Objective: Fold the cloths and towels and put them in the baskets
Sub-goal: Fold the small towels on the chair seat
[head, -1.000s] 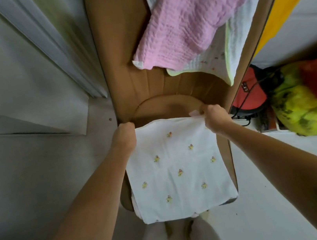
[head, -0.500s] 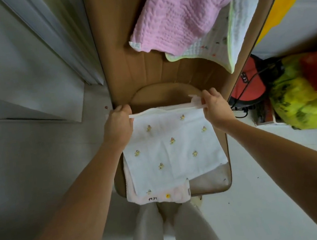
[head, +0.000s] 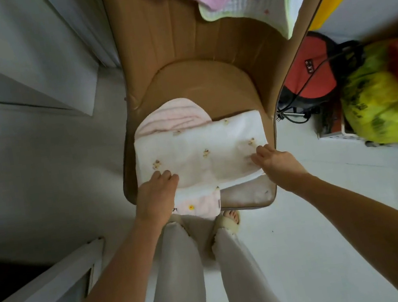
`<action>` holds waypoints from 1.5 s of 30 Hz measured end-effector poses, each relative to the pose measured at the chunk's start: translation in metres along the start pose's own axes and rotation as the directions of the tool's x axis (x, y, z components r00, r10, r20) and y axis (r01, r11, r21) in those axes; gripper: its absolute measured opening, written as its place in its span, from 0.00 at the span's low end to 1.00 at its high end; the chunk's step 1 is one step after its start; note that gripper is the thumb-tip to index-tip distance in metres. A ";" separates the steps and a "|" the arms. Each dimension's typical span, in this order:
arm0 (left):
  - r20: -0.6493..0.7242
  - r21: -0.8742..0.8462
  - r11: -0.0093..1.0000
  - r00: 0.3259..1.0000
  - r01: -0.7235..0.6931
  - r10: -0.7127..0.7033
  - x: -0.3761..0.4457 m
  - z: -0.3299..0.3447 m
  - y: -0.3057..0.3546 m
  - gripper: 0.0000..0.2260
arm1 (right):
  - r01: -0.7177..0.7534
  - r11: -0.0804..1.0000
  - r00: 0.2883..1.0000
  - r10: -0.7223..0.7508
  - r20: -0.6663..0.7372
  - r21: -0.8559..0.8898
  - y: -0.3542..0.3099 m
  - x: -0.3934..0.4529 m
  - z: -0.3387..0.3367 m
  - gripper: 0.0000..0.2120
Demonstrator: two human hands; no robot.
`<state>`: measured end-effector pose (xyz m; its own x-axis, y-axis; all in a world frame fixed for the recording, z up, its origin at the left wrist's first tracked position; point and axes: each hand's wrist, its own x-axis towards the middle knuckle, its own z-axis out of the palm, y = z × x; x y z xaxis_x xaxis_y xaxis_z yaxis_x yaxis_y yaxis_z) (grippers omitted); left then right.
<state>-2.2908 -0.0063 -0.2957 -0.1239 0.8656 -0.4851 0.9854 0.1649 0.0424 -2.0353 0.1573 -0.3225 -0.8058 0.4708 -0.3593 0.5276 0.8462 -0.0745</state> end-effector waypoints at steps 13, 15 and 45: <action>0.097 0.106 0.994 0.995 0.021 -0.031 -0.005 0.025 0.016 0.17 | -0.019 0.996 0.992 0.030 0.126 -0.086 -0.004 -0.011 0.034 0.25; 0.101 0.113 0.992 0.992 0.059 -0.071 -0.003 0.029 0.016 0.17 | -0.008 0.996 0.993 0.019 0.118 -0.094 -0.004 -0.012 0.038 0.25; -0.258 -0.111 0.986 0.954 0.127 -0.152 0.094 0.098 0.024 0.32 | -0.321 0.933 0.929 0.343 -0.136 0.162 -0.033 0.092 0.093 0.29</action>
<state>-2.2671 0.0327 -0.4254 -0.2979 0.9230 -0.2436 0.9427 0.3246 0.0769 -2.1016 0.1499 -0.4400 -0.6042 0.7620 -0.2331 0.7946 0.5980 -0.1050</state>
